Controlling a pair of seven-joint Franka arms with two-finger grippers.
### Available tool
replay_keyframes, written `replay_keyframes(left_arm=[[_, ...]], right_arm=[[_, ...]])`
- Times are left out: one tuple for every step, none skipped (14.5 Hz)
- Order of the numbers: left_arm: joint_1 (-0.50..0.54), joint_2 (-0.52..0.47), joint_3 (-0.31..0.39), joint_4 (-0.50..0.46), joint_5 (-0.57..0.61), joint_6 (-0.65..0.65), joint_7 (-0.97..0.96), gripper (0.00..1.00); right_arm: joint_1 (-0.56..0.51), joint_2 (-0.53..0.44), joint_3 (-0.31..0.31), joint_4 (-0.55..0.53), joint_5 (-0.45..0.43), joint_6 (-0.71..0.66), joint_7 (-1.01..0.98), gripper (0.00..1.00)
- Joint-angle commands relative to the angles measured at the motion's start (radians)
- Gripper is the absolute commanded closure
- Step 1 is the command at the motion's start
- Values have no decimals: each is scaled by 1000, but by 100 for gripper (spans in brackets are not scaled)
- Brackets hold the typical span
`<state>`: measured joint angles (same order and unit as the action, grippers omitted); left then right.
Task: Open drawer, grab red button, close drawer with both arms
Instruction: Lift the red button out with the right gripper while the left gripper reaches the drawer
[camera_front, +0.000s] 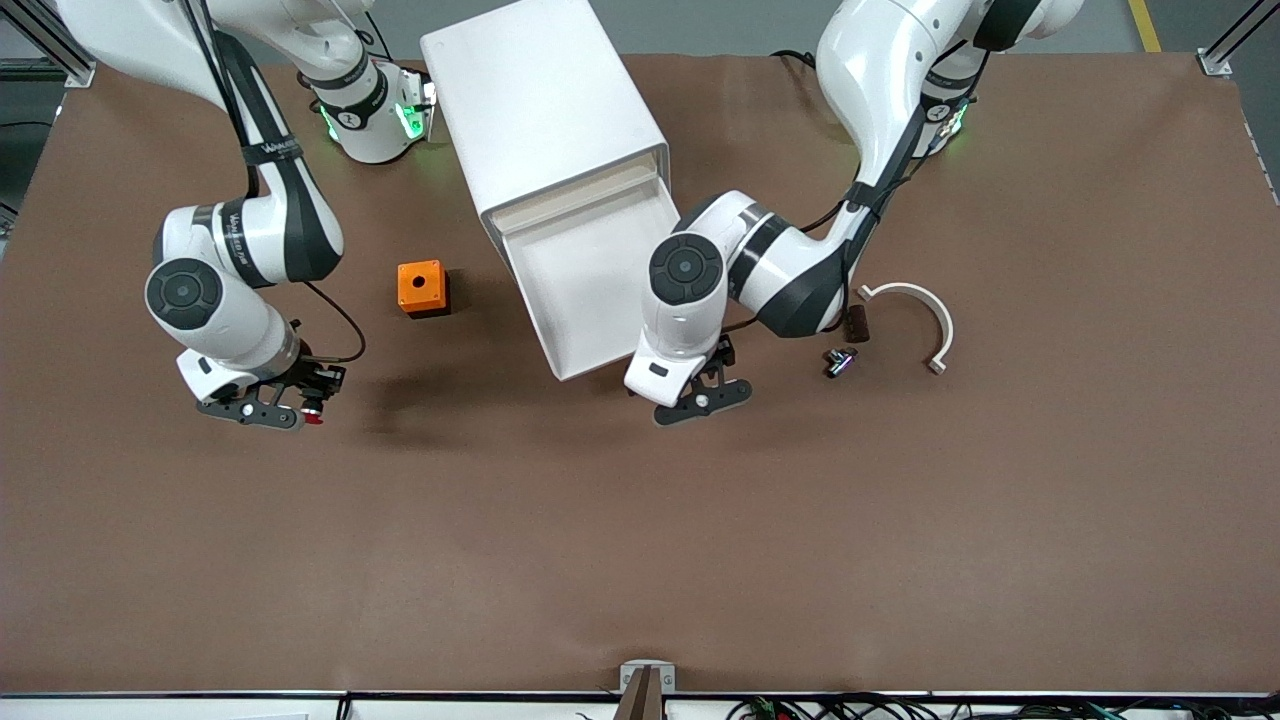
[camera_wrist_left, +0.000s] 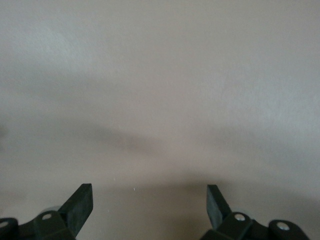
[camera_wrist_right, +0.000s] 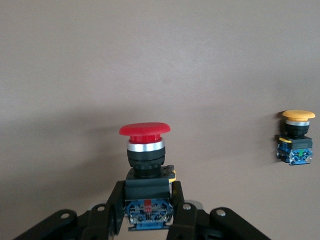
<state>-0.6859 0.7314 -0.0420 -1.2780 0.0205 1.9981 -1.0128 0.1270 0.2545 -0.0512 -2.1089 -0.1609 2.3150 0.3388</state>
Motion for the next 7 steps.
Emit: replay_keyframes(left_arm=[[-4,-10,-30,-41,10,8,7,0],[-6,-6,-35,-41,10,8,7,0],[-6,-6,-44,-41,10,8,7,0],[-6,-7,-50,-43,9,8,7,0],[-6,-7,-53,-43,9,8,7,0],[-6,-9,-55,-43,9,8,7,0],[-6,-9,-67,-43,7,8,7,0]], right_arm=[[-94,-58,19,-127,-26,122,-78,100],[-131,-54,19,-153,-26,170,-118,100],[-162,-49,21,-179,-26,220,-148,100],[-179,-47,21,-201,-26,262,-164,100],[-196,-44,19,-215,-26,296,-165,100],[-207,-41,19,-218,-26,311,-172,100],[-217,-32,21,-218,-26,322,-175,100]])
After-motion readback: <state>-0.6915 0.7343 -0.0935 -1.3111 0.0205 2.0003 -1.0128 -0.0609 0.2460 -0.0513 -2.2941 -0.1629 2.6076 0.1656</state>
